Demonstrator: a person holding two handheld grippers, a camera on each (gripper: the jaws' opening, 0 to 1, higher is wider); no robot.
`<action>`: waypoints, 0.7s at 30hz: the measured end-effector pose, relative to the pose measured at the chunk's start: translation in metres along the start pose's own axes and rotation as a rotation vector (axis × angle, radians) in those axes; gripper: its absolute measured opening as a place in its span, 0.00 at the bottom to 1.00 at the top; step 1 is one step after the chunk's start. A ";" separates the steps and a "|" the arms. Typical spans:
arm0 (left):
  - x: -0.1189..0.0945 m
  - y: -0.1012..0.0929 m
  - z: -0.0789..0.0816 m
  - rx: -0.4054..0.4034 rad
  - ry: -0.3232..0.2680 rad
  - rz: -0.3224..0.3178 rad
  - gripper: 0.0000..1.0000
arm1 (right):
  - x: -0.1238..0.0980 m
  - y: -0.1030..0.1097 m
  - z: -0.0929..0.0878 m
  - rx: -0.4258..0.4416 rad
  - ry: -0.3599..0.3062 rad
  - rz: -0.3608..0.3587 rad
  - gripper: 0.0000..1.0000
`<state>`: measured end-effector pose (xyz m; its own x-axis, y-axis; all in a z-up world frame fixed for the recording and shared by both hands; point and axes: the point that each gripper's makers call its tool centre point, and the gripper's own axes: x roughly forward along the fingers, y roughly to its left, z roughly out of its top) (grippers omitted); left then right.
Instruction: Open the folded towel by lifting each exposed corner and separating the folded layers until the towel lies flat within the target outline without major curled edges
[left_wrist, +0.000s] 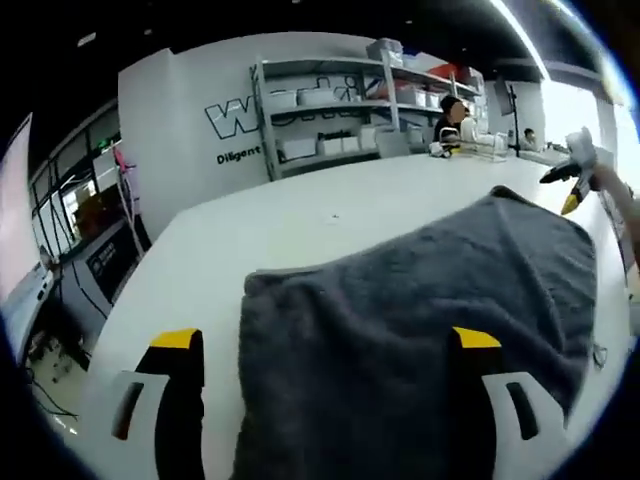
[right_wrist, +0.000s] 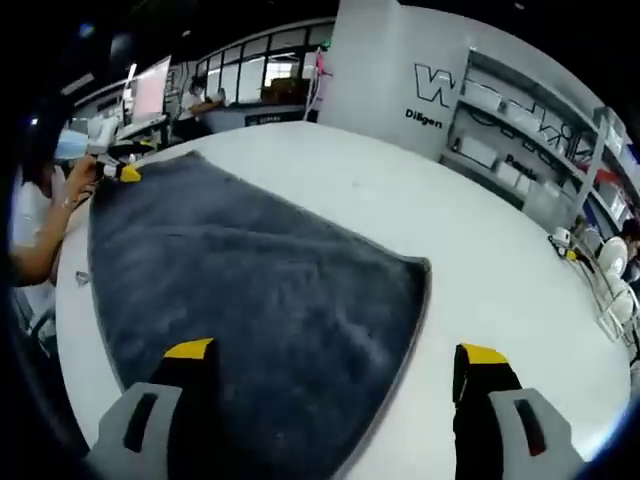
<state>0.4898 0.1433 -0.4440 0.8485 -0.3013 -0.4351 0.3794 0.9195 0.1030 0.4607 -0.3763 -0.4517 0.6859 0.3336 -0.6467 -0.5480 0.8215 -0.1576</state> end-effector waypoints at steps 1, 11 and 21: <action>-0.005 -0.003 0.000 -0.021 -0.011 -0.009 0.99 | -0.004 0.002 -0.001 -0.004 -0.007 -0.003 0.99; -0.058 -0.041 -0.013 -0.069 -0.039 -0.054 0.99 | -0.031 0.028 -0.026 0.024 -0.060 0.018 0.99; -0.088 -0.055 -0.035 -0.095 -0.043 -0.039 0.99 | -0.044 0.055 -0.047 0.077 -0.103 0.015 0.99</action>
<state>0.3810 0.1277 -0.4427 0.8495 -0.3463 -0.3981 0.3779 0.9259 0.0009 0.3779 -0.3675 -0.4674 0.7257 0.3885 -0.5678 -0.5228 0.8479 -0.0880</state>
